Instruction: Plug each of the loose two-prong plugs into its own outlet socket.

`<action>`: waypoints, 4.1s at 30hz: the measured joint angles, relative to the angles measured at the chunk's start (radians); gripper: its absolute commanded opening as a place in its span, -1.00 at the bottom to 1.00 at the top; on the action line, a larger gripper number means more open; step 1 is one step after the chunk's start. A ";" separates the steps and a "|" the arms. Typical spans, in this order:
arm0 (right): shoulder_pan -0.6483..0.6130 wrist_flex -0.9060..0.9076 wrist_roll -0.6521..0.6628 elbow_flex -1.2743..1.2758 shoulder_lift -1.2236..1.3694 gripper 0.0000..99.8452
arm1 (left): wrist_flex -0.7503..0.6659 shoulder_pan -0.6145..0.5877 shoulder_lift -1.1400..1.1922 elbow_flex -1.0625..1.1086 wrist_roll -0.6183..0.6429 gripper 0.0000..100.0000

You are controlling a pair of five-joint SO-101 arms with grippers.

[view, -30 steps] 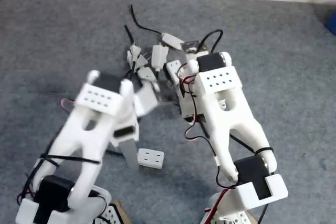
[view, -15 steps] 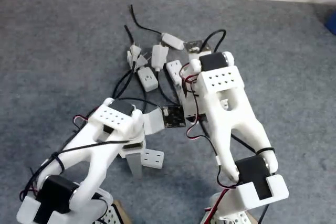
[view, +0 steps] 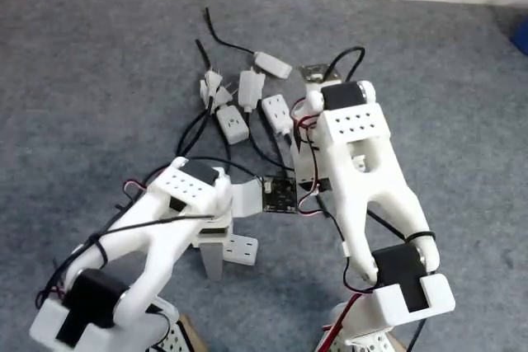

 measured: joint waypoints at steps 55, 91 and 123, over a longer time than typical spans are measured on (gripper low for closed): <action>0.265 -0.080 -0.044 -0.054 0.000 -0.99 | 0.163 0.087 0.164 -0.354 0.021 -0.66; 0.295 -0.080 -0.040 -0.060 0.000 -0.99 | 0.267 -0.158 0.164 -0.586 0.020 -0.29; -0.284 0.087 -0.176 -0.233 0.170 -0.98 | -0.071 -0.865 0.164 -0.358 0.861 -0.29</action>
